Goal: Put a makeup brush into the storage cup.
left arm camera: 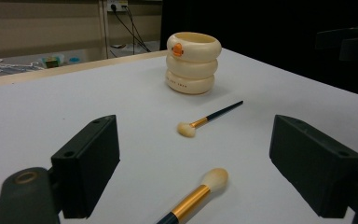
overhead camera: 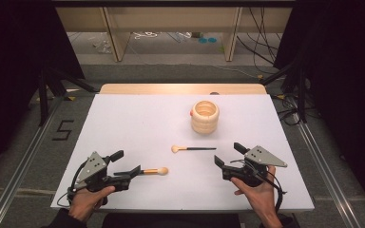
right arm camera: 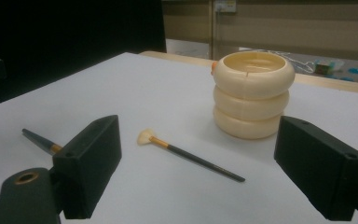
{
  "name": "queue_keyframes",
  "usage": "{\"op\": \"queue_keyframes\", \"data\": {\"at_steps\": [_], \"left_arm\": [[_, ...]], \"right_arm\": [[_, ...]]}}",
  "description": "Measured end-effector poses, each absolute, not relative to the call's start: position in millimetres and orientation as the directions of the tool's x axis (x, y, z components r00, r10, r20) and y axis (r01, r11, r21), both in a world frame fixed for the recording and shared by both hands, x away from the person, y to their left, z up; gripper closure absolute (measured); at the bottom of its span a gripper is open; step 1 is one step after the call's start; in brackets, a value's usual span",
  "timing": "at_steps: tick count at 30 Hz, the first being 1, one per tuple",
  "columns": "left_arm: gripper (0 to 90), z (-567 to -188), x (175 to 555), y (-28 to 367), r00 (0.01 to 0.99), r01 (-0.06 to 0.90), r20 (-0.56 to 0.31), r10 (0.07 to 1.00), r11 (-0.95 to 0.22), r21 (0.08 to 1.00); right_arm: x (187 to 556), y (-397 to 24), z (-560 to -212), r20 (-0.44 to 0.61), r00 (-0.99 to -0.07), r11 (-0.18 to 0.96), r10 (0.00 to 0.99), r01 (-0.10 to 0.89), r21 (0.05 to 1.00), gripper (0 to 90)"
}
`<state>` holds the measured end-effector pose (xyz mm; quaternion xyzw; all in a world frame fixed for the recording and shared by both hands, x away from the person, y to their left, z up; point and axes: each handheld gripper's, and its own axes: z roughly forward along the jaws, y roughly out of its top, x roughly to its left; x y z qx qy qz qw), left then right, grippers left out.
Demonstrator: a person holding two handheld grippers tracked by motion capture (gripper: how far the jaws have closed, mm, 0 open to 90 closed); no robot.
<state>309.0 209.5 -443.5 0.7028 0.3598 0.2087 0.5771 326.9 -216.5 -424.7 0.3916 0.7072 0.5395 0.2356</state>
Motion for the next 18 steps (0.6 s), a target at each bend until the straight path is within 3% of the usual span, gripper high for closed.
{"op": "queue_keyframes", "data": {"at_steps": [18], "left_arm": [[15.7,-444.5,310.5,211.3,0.657,0.291,-0.121,0.744,-0.103,0.951]], "right_arm": [[329.3,-214.5,-425.6,0.088,-0.596,0.123,0.798,0.304,0.945,15.6]]}}
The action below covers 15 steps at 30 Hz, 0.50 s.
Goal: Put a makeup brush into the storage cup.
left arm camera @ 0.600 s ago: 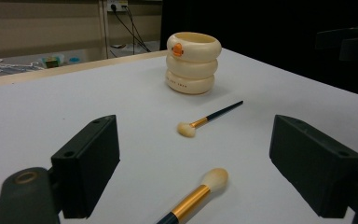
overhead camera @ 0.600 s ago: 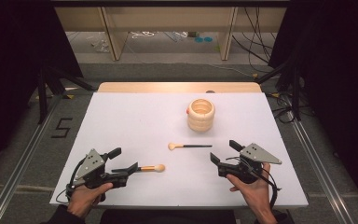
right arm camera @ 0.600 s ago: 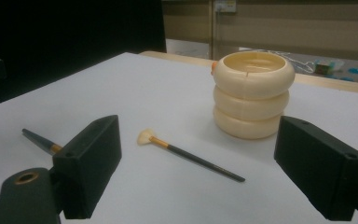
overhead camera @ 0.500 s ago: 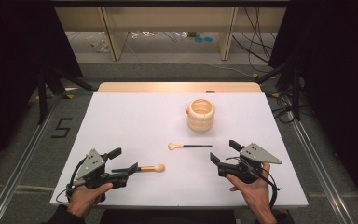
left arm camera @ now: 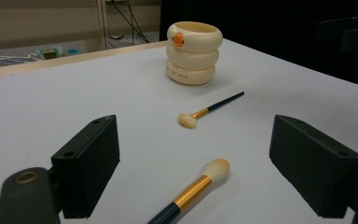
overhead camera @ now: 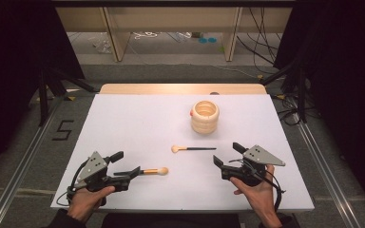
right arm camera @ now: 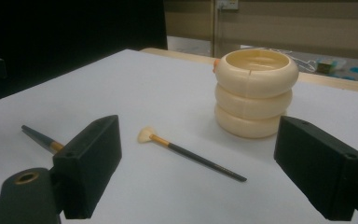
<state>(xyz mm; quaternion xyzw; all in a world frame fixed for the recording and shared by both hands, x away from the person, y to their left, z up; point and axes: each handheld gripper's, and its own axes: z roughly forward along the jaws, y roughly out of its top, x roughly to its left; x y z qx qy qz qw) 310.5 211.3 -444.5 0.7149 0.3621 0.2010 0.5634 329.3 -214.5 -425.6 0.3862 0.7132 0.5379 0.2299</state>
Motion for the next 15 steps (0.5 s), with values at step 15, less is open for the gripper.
{"op": "queue_keyframes", "data": {"at_steps": [15], "left_arm": [[15.7,-444.4,319.2,208.4,0.703,0.308,-0.074,0.707,-0.21,0.928]], "right_arm": [[330.8,-212.6,-427.1,0.075,-0.601,0.135,0.796,0.296,0.946,15.7]]}}
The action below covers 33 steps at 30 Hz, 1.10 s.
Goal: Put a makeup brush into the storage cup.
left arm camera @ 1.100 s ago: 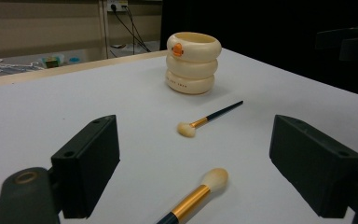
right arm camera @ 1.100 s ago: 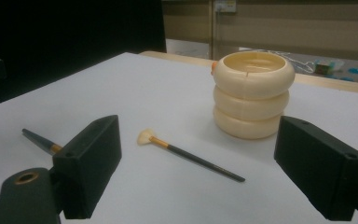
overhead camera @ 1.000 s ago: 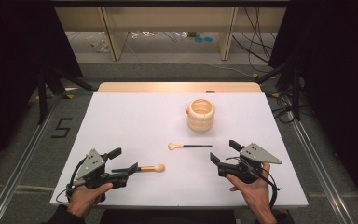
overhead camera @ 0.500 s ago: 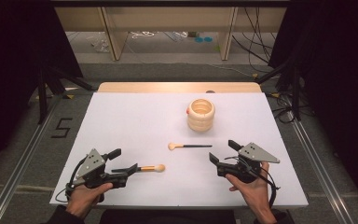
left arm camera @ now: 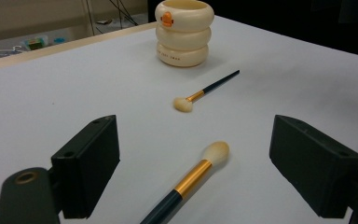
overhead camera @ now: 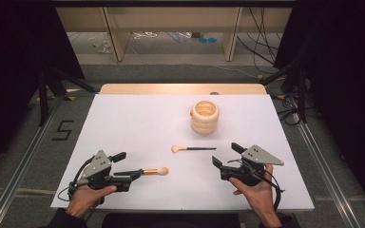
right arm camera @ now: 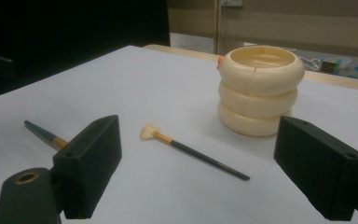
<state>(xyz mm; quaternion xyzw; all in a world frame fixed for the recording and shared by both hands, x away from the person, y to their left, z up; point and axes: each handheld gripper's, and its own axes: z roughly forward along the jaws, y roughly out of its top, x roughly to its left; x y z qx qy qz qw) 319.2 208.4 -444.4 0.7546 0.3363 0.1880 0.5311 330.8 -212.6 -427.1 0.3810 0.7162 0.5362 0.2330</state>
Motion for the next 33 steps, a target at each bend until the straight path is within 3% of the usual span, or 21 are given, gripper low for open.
{"op": "queue_keyframes", "data": {"at_steps": [20,24,25,33], "left_arm": [[17.6,-443.3,342.9,193.7,0.777,0.331,-0.028,0.629,-0.371,0.867],[17.6,-444.7,345.5,189.7,0.779,0.341,-0.036,0.626,-0.375,0.862],[17.6,-444.6,346.0,189.4,0.78,0.336,-0.028,0.625,-0.382,0.861],[17.6,-444.3,347.3,185.8,0.784,0.339,-0.03,0.619,-0.388,0.857]], "right_arm": [[331.1,-211.1,-428.3,0.077,-0.618,0.154,0.783,0.311,0.938,15.8],[331.5,-211.2,-428.1,0.071,-0.621,0.156,0.781,0.304,0.94,15.8],[334.4,-211.0,-429.6,0.043,-0.629,0.159,0.776,0.262,0.952,15.8],[333.9,-210.8,-429.1,0.042,-0.632,0.17,0.774,0.272,0.947,15.9]]}}
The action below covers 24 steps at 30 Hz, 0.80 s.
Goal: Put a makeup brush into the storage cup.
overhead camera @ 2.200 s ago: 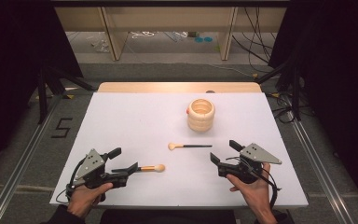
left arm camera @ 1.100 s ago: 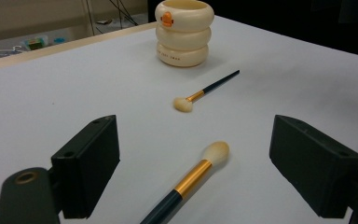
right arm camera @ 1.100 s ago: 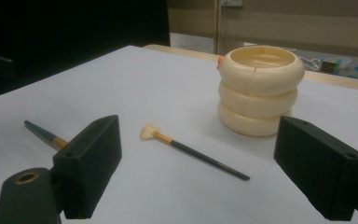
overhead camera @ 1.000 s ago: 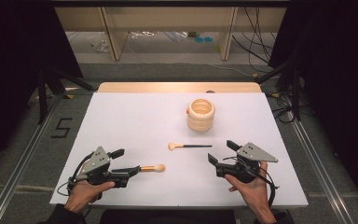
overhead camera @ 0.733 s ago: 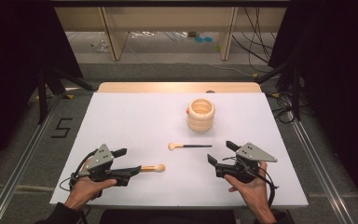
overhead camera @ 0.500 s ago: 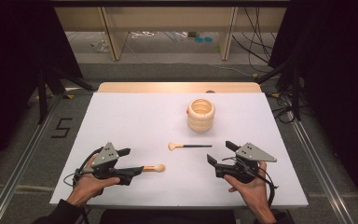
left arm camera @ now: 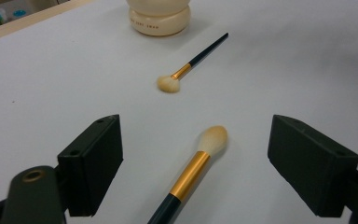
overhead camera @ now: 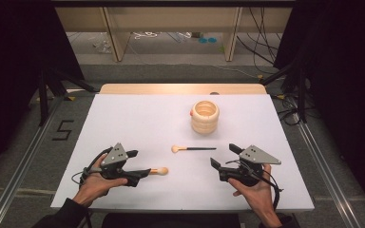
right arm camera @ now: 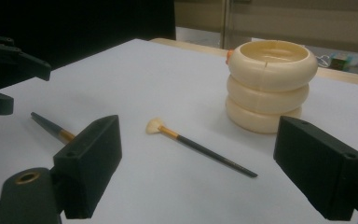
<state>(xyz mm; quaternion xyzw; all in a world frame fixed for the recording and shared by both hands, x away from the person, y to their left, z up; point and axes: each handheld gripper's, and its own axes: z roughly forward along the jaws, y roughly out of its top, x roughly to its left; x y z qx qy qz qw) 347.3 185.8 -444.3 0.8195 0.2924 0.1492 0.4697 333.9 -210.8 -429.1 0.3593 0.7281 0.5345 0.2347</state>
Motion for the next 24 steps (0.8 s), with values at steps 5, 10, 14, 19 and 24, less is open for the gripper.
{"op": "queue_keyframes", "data": {"at_steps": [5,10,14,19,24], "left_arm": [[17.6,-444.9,347.5,185.3,0.786,0.344,-0.037,0.617,-0.387,0.856],[17.5,-446.3,347.4,184.3,0.786,0.35,-0.039,0.617,-0.391,0.851],[17.4,-446.1,346.9,184.8,0.789,0.347,-0.036,0.613,-0.396,0.85],[17.4,-446.1,346.7,184.6,0.788,0.352,-0.046,0.614,-0.388,0.852],[17.5,-445.4,346.5,184.9,0.792,0.347,-0.043,0.609,-0.392,0.852]], "right_arm": [[334.0,-210.2,-429.2,0.041,-0.633,0.175,0.773,0.276,0.945,16.0],[336.3,-208.1,-430.3,0.043,-0.639,0.172,0.768,0.27,0.947,16.1],[339.4,-204.5,-429.5,0.028,-0.646,0.202,0.763,0.279,0.939,17.4],[346.6,-198.2,-432.1,0.024,-0.664,0.217,0.747,0.278,0.936,18.3],[364.7,-187.3,-435.0,-0.001,-0.71,0.301,0.704,0.298,0.906,20.6]]}}
